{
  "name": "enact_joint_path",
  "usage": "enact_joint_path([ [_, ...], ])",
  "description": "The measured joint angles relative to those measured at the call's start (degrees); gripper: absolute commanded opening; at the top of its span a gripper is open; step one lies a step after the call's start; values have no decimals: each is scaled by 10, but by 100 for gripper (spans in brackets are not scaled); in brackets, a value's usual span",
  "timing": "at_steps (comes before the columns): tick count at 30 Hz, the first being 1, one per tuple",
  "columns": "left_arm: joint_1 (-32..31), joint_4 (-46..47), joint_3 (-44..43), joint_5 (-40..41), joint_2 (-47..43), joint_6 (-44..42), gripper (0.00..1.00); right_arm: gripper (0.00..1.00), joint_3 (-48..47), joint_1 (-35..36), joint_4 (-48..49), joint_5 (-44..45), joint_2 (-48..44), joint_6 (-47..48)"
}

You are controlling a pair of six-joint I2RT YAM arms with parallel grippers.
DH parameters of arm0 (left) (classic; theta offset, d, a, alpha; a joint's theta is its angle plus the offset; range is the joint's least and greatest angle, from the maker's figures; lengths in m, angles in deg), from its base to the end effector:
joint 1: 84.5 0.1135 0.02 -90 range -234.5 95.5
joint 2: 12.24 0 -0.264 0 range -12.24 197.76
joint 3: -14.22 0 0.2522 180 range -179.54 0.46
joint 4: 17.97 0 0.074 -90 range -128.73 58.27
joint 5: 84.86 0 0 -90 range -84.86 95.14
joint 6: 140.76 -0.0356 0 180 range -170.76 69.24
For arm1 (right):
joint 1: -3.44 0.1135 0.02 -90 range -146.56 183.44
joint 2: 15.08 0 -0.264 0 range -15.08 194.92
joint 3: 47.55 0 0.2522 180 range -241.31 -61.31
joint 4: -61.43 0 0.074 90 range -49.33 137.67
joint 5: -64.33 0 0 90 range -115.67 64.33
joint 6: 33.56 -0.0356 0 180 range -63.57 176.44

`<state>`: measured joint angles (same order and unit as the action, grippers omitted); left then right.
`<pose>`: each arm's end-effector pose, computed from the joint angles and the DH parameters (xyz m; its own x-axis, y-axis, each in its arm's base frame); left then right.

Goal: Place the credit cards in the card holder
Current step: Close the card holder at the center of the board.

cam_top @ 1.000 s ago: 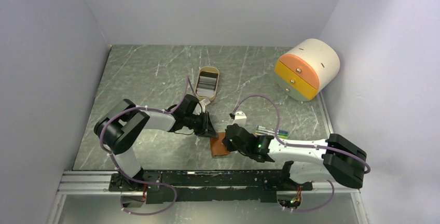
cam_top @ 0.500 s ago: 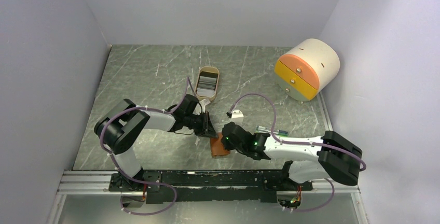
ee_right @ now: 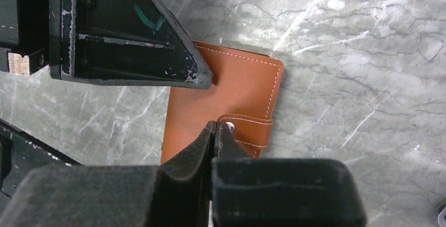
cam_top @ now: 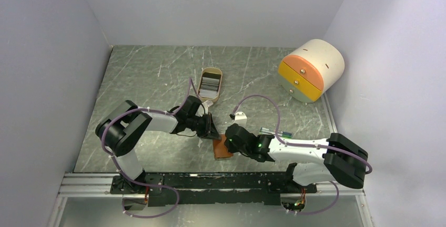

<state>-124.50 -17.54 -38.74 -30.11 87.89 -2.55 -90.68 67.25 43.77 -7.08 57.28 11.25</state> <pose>0.2231 -0.2141 0.1134 -0.9891 0.0351 -0.1433 0.1358 0.5965 -0.7911 0.1133 0.2047 0.1633 -0.7623 -0.0262 -0.6467 -0.3031 0.8973 0.3208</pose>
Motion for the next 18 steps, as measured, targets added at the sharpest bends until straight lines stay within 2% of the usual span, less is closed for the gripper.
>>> enact_joint_path([
  [18,0,2,1,0,0,0,15,0,-16,0,-9,-13,21,0],
])
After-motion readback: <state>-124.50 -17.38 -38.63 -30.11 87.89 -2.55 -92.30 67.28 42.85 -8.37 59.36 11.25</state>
